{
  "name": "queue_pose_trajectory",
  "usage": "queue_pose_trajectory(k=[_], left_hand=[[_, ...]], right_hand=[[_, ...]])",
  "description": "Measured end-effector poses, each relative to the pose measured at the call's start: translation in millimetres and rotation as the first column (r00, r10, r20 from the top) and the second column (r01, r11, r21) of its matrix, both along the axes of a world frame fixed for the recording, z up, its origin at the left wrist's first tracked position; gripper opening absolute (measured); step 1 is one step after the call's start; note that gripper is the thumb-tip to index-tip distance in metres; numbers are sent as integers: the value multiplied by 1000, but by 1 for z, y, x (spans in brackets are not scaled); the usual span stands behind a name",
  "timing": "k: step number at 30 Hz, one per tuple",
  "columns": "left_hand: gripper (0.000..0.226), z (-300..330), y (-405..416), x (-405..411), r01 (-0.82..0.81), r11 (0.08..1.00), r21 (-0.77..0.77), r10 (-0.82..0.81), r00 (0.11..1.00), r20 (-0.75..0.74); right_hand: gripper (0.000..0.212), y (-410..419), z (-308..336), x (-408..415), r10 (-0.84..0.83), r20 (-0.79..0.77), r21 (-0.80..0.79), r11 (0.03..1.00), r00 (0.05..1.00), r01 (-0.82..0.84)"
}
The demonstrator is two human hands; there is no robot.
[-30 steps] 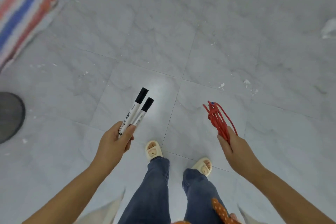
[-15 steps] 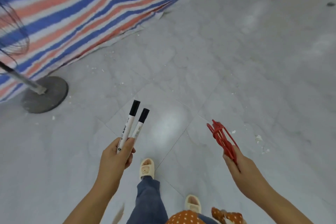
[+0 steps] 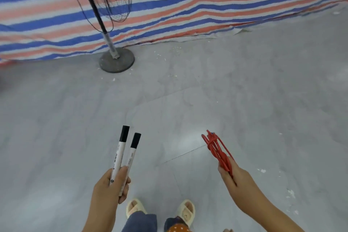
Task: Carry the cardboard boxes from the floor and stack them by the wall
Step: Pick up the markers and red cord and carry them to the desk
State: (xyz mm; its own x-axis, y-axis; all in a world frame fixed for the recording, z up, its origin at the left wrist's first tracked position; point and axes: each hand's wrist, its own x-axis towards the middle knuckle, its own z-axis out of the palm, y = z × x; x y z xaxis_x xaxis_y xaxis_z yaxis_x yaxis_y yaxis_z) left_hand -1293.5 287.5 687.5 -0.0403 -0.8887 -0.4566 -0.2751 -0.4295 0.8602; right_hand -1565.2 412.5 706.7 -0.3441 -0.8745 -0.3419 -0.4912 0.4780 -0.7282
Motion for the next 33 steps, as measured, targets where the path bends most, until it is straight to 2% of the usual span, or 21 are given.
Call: queue_pose_trajectory(k=[5,10,15,21,30,33], left_hand=[[34,6,35,57,-211,977,-13,211,977,-12],[30,7,85,130,-434,901,-24,434,901,1],[32,5,151,212,-633,774,1,633,774,-4],[33,11,225,329,-762,647,-17,762,648,-1],[31,6,302,458,-935,351,-44,936,352,-5],[29,0,309,483,-965,260,-26,965,261,-18]], right_hand=[[15,-29,0,43,221,28,22,975,975,-222],[16,-51,-1,115,395,77,-7,919,916,-395],[11,-53,-4,211,593,76,-49,805,801,-591],[12,-33,-8,346,707,60,-105,707,705,-700],[8,-30,-9,530,862,112,-97,505,495,-857],[19,-45,-16,579,891,122,-36,445,438,-895]])
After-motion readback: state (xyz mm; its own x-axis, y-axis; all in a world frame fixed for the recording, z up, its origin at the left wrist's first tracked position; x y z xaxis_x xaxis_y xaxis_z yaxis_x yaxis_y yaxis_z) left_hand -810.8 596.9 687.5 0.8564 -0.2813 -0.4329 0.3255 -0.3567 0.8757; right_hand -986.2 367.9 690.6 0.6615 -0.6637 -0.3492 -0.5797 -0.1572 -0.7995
